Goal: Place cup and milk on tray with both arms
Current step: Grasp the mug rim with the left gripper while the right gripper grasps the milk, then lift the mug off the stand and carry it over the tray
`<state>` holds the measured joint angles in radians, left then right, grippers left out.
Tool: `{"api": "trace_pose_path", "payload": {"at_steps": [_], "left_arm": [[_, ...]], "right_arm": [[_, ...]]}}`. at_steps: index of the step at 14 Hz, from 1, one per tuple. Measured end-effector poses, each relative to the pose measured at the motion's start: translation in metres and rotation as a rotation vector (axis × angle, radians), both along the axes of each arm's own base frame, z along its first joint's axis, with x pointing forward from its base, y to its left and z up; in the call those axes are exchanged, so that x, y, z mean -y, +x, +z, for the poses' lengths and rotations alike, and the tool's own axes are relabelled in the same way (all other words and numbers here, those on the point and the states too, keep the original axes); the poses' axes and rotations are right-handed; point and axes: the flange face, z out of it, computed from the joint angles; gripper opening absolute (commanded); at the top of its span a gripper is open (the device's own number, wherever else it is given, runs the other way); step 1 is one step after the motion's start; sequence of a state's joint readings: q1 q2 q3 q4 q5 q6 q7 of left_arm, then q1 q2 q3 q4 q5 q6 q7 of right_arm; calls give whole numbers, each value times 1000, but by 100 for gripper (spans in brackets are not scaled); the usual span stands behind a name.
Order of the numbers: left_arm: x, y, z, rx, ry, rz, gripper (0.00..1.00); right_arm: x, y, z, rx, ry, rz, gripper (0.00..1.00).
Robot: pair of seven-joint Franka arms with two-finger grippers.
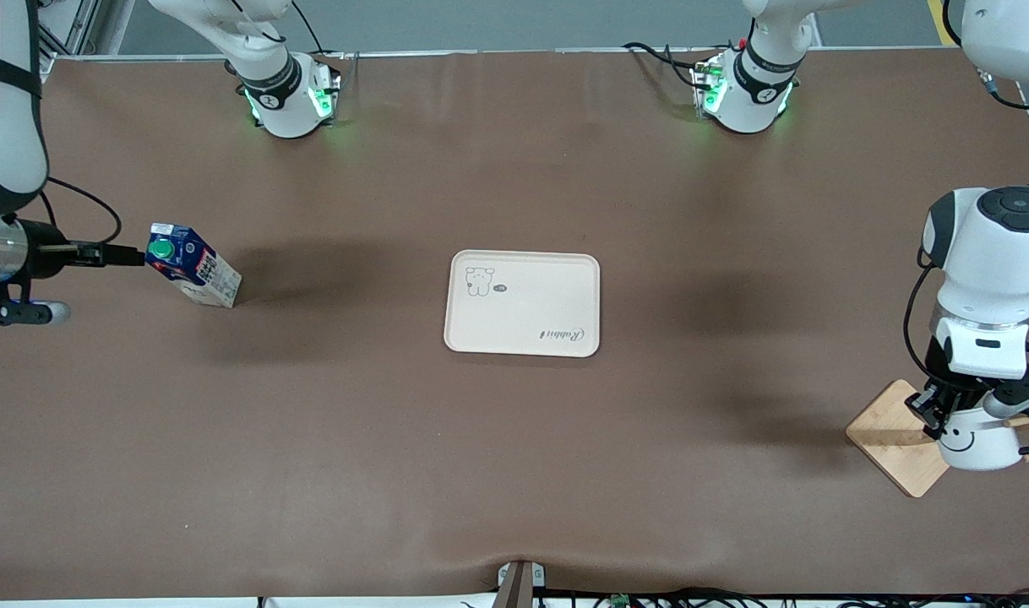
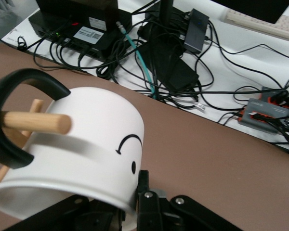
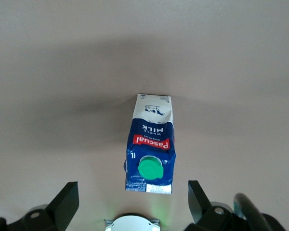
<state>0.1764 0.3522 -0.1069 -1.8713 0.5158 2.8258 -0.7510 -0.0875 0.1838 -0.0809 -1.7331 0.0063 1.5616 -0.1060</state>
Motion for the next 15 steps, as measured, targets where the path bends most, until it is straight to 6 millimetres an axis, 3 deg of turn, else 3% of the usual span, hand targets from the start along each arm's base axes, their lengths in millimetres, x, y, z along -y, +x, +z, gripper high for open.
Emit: {"api": "trace_pose_path", "payload": {"at_steps": [6,11,15], "left_arm": [[49,-8,21,-81,48,-29,0],[123,-33,38,-216,95,-70,0],[190,-58,35,-308,101,-85,0]], "right_arm": [[-2,-29,-26,60,-26,14,100],[-3,-56,-55,39,-21,11,100],[0,-65,-71,53,-45,21,100]]}}
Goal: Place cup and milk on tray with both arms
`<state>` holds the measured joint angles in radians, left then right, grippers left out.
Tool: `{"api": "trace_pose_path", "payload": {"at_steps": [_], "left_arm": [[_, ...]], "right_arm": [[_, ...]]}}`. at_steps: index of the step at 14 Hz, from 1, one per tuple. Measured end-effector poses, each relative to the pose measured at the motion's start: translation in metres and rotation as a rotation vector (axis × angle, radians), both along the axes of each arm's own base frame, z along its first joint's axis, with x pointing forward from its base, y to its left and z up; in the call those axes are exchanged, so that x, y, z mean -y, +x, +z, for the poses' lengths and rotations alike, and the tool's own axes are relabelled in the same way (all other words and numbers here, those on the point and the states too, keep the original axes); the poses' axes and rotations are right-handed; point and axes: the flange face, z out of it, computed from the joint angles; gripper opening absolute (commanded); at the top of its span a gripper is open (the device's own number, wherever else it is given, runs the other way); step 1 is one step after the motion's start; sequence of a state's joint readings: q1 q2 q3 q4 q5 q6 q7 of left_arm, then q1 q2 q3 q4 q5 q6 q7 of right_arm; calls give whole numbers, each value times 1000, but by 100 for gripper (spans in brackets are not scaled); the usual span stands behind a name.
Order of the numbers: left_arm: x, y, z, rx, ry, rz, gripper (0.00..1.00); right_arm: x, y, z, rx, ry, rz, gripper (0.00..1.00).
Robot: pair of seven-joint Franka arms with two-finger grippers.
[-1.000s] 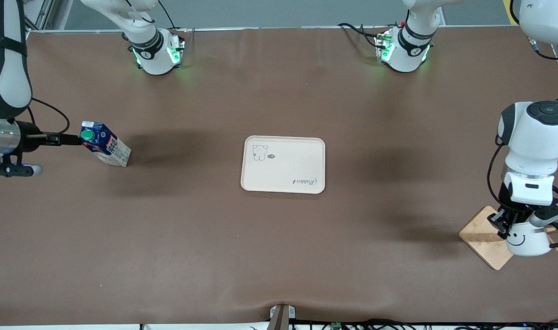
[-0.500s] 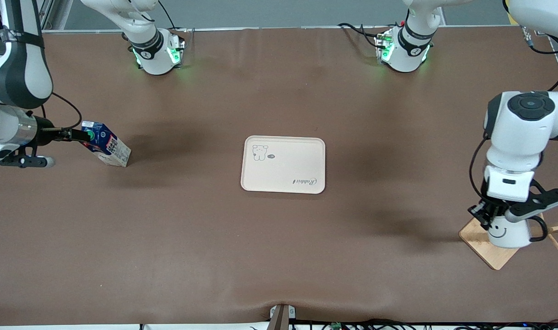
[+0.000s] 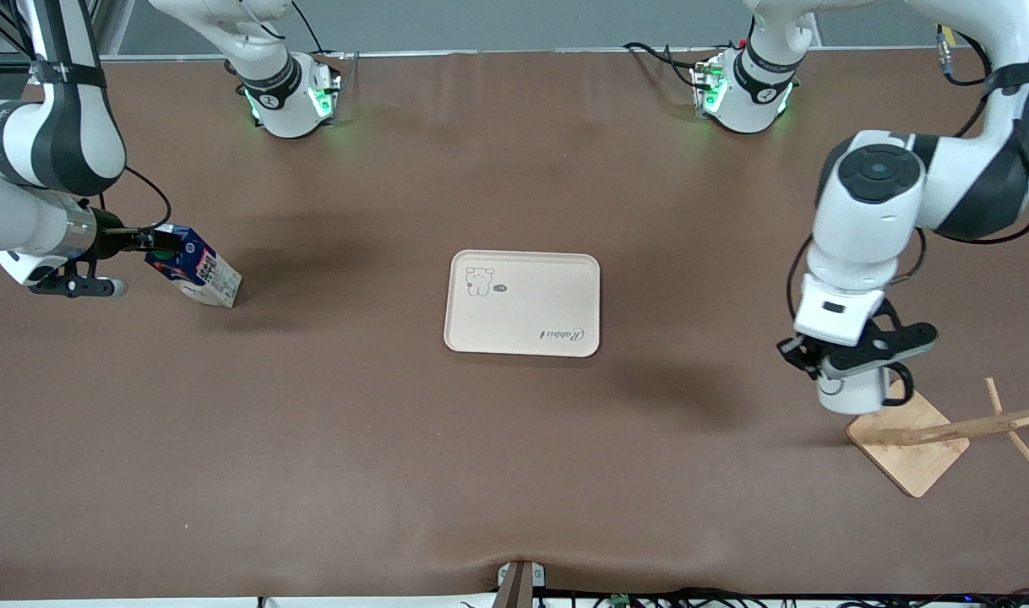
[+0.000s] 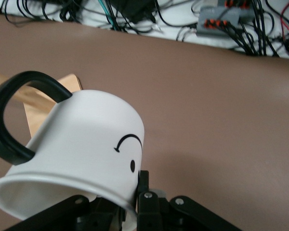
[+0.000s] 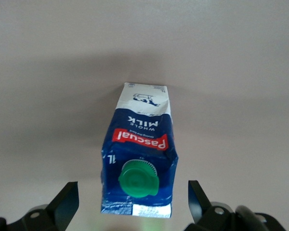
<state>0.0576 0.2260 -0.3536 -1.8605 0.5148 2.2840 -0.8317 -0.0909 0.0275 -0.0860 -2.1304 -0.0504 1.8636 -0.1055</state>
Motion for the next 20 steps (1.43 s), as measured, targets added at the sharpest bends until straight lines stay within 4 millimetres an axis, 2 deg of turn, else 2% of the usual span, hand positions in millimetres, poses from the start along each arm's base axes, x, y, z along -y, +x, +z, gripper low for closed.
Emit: {"api": "trace_pose_path", "payload": {"at_steps": [4,6,10,14,16,20], "left_arm": [[83,-36,-15,-88,-46,-29,0],[122,-55,-26,-158,-113,-48,0],[192,-94,-67,-325,-206,-77,0],[258,-116,-100,-474,-215,-96,0],[281,-119,-118,-537,-200,-113,0],[293,-119,-159,-611,-196,-111,0]], "right_arm": [[17,-8,-9,2,-12,-53,100],[17,-14,-15,-9,-14,-69,100],[14,-19,-17,-7,-14,-73,100],[10,-21,-13,0,-15,-70,100],[9,-24,-15,-6,-13,-69,100],[6,-31,-26,-2,-13,-66,100]]}}
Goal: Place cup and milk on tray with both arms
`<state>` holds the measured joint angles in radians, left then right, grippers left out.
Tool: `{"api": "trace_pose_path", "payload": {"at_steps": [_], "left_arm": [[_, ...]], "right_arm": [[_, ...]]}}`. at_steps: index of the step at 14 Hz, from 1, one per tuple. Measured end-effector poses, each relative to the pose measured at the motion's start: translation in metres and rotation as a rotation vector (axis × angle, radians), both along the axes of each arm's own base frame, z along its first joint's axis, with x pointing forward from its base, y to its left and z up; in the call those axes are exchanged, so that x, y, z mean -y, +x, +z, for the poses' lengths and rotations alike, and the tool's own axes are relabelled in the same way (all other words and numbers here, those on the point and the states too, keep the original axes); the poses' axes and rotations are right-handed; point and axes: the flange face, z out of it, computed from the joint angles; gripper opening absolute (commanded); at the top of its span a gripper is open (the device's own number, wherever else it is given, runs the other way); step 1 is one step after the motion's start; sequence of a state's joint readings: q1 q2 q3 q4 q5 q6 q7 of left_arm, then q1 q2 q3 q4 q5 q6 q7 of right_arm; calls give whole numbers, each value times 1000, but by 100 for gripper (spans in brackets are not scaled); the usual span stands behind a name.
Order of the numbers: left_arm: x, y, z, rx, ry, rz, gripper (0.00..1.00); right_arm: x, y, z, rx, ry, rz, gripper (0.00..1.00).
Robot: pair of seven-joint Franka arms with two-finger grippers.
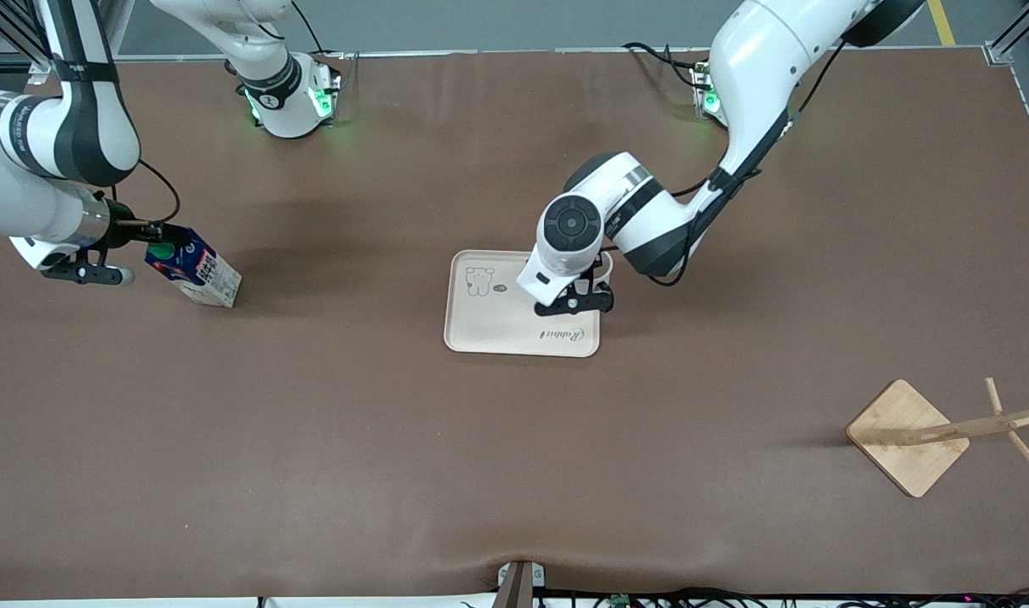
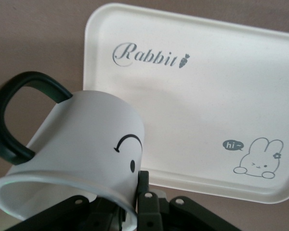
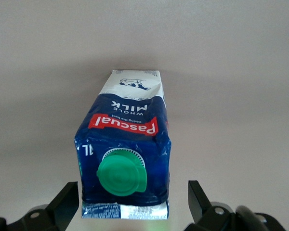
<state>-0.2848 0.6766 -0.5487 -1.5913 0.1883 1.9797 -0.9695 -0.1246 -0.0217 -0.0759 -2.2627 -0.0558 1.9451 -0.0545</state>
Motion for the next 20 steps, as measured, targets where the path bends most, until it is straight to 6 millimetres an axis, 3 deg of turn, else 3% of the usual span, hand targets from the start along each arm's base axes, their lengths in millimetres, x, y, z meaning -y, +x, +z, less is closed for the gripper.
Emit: {"api": "trace_pose_path", "payload": {"at_steps": [2,5,6,7,9,11,12,15,16,17,20], "left_arm": [[10,-5,-9,-14,-3,-13,0],[17,-12,-20,-34,3,-26,0],[17,-13,-23,-38,4,-27,0],[17,-13,-26,-42,6,-27,0],[17,-15,-31,-52,11,-28,0],[19,-18,-37,-63,16,-34,0],[20,-21,-40,-68,17,-38,5],[22,-23,-45,-76,20,-42,62],[22,-23,-45,-75,18,-42,91],[23,-22,-43,-73,17,-40,100],[23,-13,-36,-35,20,-54,100]], "right_arm": [[-1,-3,-5,-1,1,0,98],[-2,-7,-10,2,1,1,77],[-2,-8,-12,-1,4,-1,67],[-4,-9,-13,-1,10,-5,45],[-4,-11,-11,5,12,-10,18],[-4,-12,-9,9,13,-13,17],[-4,-11,-9,9,13,-13,16],[-4,-8,-3,12,13,-13,17],[-3,-5,5,10,13,-13,17],[-4,1,18,7,13,-10,17],[-18,23,74,-7,12,23,21]]}}
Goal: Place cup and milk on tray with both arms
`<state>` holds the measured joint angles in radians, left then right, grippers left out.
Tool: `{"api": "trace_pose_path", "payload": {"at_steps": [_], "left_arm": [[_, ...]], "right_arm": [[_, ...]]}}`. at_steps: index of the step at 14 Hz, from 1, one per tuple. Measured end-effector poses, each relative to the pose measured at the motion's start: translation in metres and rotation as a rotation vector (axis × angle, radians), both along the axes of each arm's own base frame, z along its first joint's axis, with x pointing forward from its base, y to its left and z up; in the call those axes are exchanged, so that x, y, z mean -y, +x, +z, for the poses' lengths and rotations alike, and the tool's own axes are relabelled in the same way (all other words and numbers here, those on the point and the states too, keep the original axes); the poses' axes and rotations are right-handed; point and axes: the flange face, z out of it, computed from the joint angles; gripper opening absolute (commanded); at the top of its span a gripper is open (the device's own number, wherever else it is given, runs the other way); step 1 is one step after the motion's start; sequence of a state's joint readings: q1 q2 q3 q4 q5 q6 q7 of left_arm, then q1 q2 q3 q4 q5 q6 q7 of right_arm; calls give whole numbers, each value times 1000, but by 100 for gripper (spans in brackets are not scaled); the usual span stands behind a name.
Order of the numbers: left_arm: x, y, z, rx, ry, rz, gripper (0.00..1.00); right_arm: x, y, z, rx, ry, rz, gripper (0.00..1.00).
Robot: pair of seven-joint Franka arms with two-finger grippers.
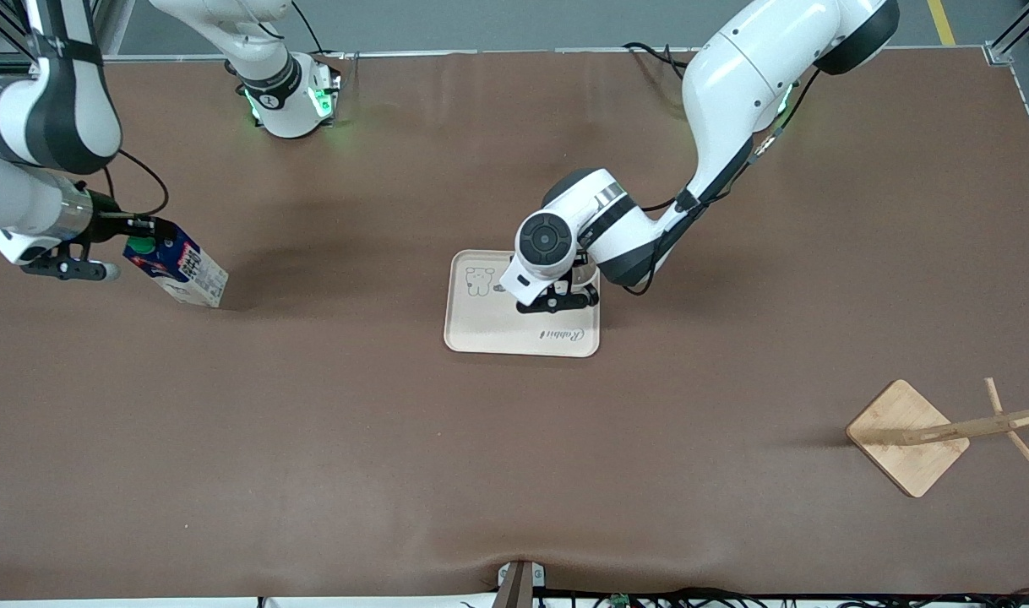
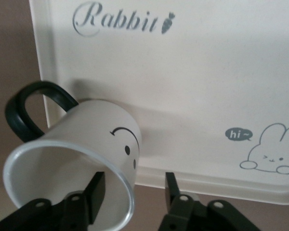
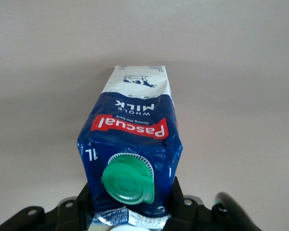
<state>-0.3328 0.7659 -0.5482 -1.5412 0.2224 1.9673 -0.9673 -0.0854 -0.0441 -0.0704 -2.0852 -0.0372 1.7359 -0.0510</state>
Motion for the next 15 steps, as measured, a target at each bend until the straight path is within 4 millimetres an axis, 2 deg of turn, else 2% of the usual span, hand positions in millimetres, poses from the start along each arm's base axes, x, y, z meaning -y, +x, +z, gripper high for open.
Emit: {"api": "trace_pose_path", "payload": {"at_steps": [2,3,5,7,9,12,15], "left_arm": [[-2,11,14,24,11,-3,100],[-5,18,26,28,20,3,100],[-20,39,61,36,48,31,100],[-51,68,107,70,56,85,100],[-97,98,160,138,39,140,100],[-184,134,231,230,21,172,100],[-276,154,277,274,22,124,100]], "right_arm": [[-26,12,37,-9,1,46,21],[-46,17,51,-18,0,64,21],[-101,24,71,-18,-25,75,21],[-161,24,78,-5,-43,94,21],[-214,20,76,-12,-6,106,28],[-279,23,71,-32,71,116,28],[-357,23,62,-44,49,50,28]]}}
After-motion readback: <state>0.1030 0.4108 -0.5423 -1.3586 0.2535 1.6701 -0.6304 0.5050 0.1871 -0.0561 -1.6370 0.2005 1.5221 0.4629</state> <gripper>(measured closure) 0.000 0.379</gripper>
